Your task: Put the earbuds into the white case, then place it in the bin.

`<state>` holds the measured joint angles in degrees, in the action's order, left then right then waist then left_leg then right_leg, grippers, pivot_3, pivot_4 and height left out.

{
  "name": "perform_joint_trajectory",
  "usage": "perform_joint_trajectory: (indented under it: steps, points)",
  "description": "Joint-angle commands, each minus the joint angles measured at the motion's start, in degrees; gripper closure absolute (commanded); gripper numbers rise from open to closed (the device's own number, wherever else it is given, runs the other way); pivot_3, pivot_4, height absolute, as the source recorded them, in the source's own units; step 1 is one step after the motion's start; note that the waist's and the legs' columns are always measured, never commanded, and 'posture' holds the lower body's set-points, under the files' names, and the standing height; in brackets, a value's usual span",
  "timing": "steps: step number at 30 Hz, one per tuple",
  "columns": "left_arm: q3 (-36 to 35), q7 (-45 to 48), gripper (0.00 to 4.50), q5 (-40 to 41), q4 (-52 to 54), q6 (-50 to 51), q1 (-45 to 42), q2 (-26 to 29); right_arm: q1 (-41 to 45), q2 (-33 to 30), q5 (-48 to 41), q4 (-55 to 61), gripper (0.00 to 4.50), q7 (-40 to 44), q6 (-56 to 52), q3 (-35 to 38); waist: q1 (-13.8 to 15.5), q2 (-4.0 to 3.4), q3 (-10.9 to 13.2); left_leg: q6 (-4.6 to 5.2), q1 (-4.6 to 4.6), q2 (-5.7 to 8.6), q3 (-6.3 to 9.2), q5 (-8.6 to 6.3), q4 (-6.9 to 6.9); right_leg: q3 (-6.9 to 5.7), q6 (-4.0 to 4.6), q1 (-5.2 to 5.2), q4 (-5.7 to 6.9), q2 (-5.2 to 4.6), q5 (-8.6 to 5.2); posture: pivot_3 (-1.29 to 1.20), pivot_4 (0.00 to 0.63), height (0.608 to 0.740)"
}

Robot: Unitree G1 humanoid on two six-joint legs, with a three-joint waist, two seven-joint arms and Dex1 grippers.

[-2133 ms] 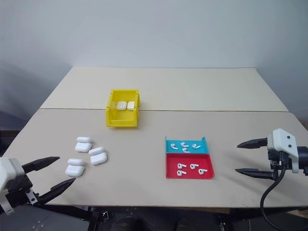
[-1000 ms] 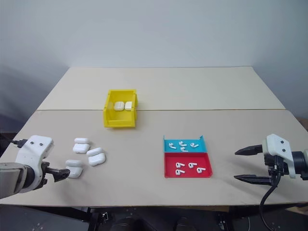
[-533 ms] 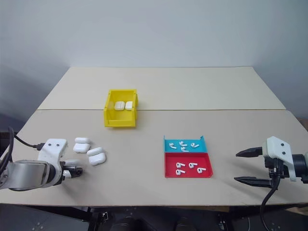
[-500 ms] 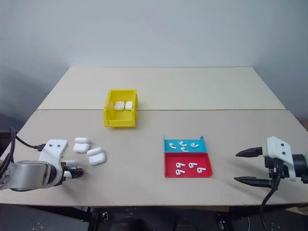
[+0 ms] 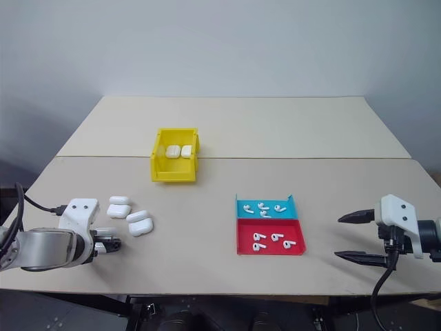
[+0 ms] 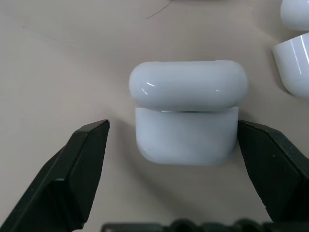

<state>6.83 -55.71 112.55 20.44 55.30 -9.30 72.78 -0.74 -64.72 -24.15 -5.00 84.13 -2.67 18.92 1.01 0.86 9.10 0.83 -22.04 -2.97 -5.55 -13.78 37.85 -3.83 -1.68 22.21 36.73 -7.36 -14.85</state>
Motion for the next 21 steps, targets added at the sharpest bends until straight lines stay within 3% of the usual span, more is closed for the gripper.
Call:
perform_joint_trajectory:
  steps: [1,8,13,16,19,21]
  points:
    - [-0.24,-0.65,0.02,0.45,0.32,0.23,1.07,-0.47,0.88,0.08,0.07,0.46,0.00,-0.20,1.15,0.94,0.01,0.00,0.00,0.00,0.01,0.00,0.00,0.00,0.00,0.00,0.00,0.00,0.00,0.00,0.00,0.00,0.150,0.740]
    - [-0.16,-1.17,1.74,0.45,0.78,0.26,1.22,-1.01,1.36,0.65,0.57,0.65,0.00,-1.00,1.18,0.38,-0.23,0.00,0.00,0.00,0.00,0.00,0.00,0.00,0.00,0.03,0.00,0.01,0.00,0.00,0.00,0.00,0.150,0.740]
    - [-1.13,-1.32,1.74,-0.77,1.38,0.53,0.17,0.46,1.73,0.96,0.92,0.46,0.00,-1.29,1.59,0.01,-0.24,0.00,0.00,0.00,0.01,0.00,0.00,0.00,0.00,0.03,0.00,0.00,0.00,0.00,0.00,0.00,0.150,0.740]
    - [-4.71,2.18,1.74,-2.13,4.19,2.17,0.60,4.27,2.16,0.94,0.87,0.40,0.00,-1.34,1.39,0.16,-0.30,0.12,0.08,0.00,-0.02,-0.01,-0.01,0.00,0.00,0.02,0.00,0.04,0.00,0.00,0.00,0.00,0.150,0.740]
    - [-13.02,7.23,1.74,-4.07,7.07,4.50,4.36,9.75,2.81,0.50,0.82,0.51,0.00,-1.17,1.39,0.57,-0.27,0.34,0.23,-0.03,-0.09,-0.02,0.00,0.01,-0.01,-0.02,0.00,0.09,-0.01,0.02,0.00,0.00,0.150,0.740]
    - [-21.84,12.70,1.74,-10.13,10.52,6.39,8.29,9.55,3.69,0.00,0.91,1.01,0.00,-1.48,0.54,0.44,-0.26,0.33,0.26,-0.01,-0.13,-0.01,-0.02,0.00,0.00,-0.02,-0.02,0.11,-0.07,0.01,-0.01,0.00,0.150,0.740]
